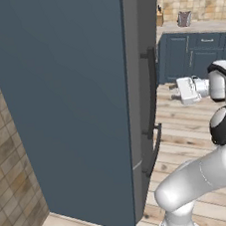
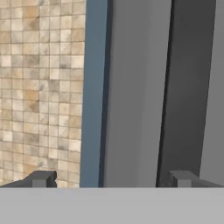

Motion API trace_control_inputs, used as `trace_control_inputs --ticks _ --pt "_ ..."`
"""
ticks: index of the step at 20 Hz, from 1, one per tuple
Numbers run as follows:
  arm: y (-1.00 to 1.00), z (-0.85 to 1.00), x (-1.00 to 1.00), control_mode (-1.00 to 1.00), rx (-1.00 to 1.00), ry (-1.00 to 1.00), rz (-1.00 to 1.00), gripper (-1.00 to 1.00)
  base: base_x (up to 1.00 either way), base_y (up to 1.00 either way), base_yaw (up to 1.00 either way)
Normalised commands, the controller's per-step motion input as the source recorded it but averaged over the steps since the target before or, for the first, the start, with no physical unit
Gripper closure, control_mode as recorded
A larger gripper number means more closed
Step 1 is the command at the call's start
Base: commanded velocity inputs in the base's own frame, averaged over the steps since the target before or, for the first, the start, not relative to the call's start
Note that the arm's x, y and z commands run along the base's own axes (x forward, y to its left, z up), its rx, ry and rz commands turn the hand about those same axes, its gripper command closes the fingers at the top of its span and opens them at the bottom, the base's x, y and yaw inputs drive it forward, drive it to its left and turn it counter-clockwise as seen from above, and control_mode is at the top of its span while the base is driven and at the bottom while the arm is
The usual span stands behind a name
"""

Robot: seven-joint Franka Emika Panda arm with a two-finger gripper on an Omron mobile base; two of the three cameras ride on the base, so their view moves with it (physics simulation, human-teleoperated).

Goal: Move the hot dog bun to the plate on the dining table and place the condiment next to that plate. Then navigate to the fridge and take the sausage and place it on the plate as well.

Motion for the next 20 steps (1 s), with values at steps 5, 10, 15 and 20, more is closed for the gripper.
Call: trace_control_inputs --ticks 5,10,15,20 --pt "0.04 0.00 0.14 -1.00 0.00 -0.04 -0.07 -1.00 0.00 0.00 0.00" --pt "0.23 0.00 0.09 -1.00 0.00 0.00 -0.15 -1.00 0.00 0.00 0.00" --pt "0.36 0.00 0.00 -1.00 0.00 0.00 -0.22 -1.00 0.00 0.00 0.00" --pt "0.23 0.00 0.03 -1.00 0.00 0.00 -0.21 -1.00 0.00 0.00 0.00"
